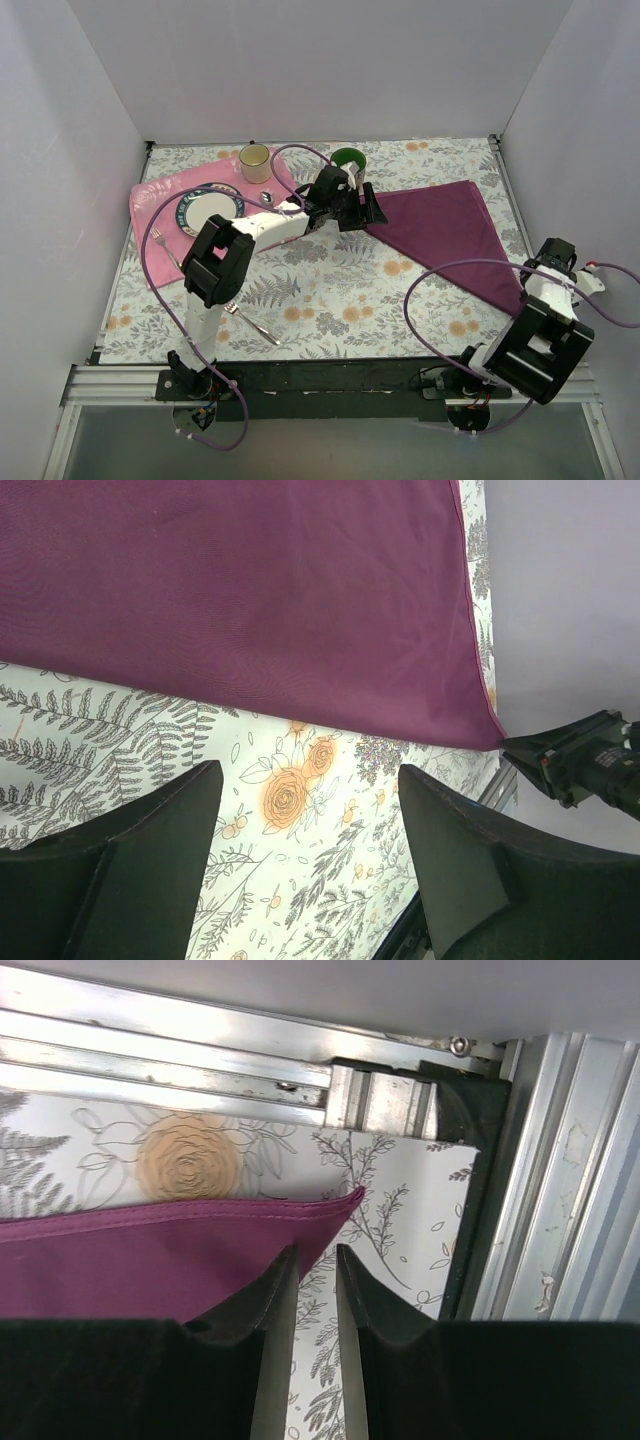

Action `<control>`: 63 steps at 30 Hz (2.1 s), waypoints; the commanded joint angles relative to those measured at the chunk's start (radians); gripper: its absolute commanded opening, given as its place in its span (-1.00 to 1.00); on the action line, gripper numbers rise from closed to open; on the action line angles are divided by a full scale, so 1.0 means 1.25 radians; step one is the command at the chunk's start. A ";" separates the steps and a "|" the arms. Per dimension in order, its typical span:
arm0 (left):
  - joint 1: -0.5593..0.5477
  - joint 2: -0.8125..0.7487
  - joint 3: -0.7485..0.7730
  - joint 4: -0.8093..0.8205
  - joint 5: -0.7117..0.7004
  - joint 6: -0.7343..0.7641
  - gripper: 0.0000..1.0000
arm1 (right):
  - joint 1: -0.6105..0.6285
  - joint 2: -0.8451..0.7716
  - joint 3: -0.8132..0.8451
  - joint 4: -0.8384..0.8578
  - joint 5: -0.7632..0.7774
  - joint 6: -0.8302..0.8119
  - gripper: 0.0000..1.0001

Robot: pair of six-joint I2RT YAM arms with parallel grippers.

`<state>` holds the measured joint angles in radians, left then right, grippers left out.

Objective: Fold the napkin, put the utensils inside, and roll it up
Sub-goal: Fold the napkin

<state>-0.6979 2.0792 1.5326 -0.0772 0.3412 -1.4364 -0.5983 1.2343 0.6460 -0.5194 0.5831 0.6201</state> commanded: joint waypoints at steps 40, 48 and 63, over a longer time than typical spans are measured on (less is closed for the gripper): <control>0.033 -0.072 0.000 0.008 -0.004 -0.024 0.52 | 0.291 0.026 0.078 0.079 0.089 -0.021 -0.62; 0.033 0.048 0.095 -0.009 -0.021 0.018 0.39 | 0.319 0.176 0.115 0.085 -0.034 -0.041 -0.63; 0.039 0.181 0.202 -0.041 -0.089 0.091 0.03 | 0.179 0.137 0.000 0.106 -0.011 -0.052 -0.63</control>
<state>-0.6556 2.3280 1.7439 -0.1280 0.2451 -1.3540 -0.3603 1.4151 0.6868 -0.4057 0.5354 0.5674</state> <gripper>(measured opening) 0.514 0.185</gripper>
